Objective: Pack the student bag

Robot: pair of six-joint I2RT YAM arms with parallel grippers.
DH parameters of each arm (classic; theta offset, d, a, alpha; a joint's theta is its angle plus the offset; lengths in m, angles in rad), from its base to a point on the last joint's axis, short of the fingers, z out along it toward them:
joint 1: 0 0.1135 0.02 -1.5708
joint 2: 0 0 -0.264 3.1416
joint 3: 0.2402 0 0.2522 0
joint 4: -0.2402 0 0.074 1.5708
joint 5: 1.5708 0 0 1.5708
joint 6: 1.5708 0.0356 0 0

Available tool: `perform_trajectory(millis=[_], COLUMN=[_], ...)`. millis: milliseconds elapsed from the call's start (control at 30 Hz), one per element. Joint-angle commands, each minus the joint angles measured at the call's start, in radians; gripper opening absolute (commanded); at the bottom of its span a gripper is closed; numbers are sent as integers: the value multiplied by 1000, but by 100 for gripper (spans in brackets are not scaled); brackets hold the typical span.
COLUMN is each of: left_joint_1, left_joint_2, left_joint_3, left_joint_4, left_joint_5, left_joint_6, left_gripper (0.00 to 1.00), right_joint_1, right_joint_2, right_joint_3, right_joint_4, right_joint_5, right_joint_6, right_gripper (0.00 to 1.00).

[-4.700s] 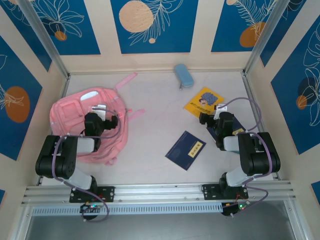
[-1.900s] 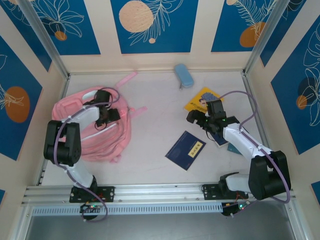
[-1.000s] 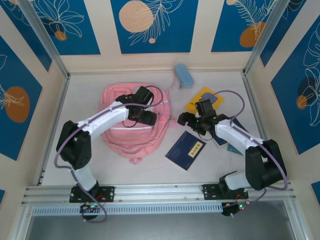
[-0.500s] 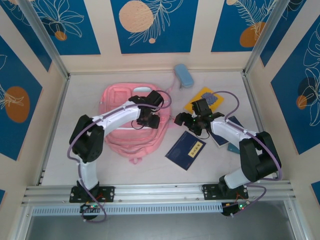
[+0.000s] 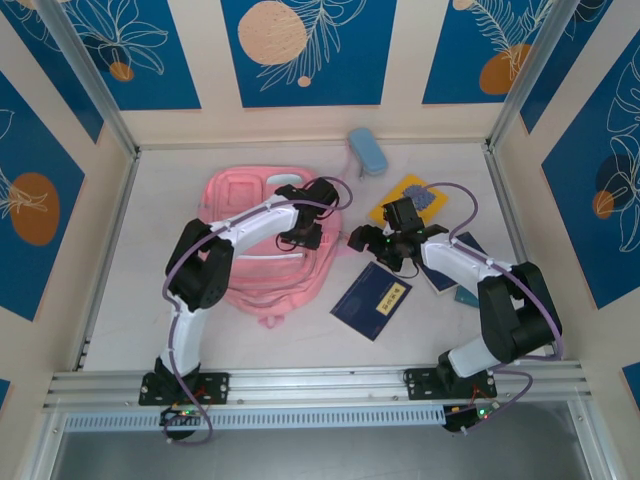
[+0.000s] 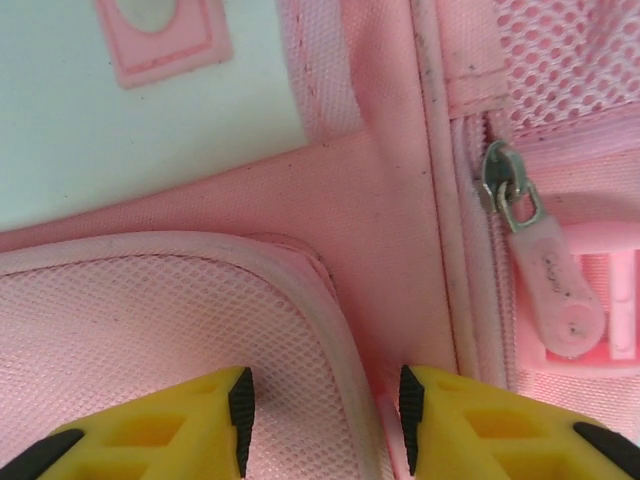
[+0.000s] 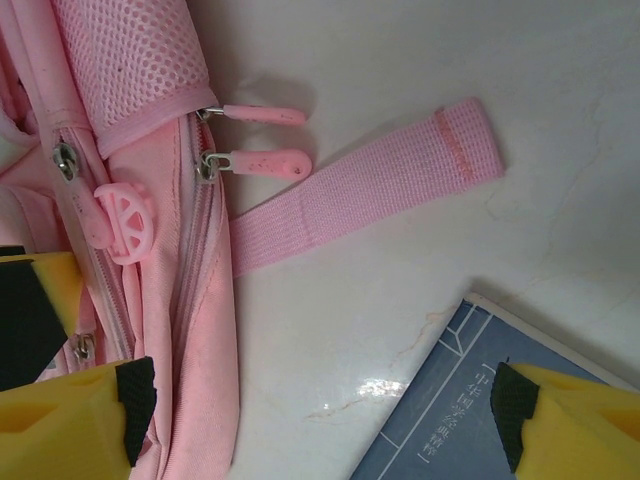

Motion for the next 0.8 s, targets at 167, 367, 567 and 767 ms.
perform_trajectory(millis=[167,367,567,767], left_joint_1=[1,1,12,44], left_joint_2=[12,-43,-165,-320], left_joint_3=[43,17,-43,-96], left_joint_4=[-52,-39,-23,-21], left_joint_5=[-43,-54,-54,-67], left_joint_6=[-22,10,54,102], left_gripper=[27,7,0,0], right_joint_1=[1,16,99,121], right_joint_2=[20,14,15,31], right_joint_3=[-11,-2,57,96], right_joint_4=[19,3,-22,28], right_joint_5=[-47,-26,31,-60], right_joint_6=[15,-1,-145,-315], right_gripper=[89,88,83,76])
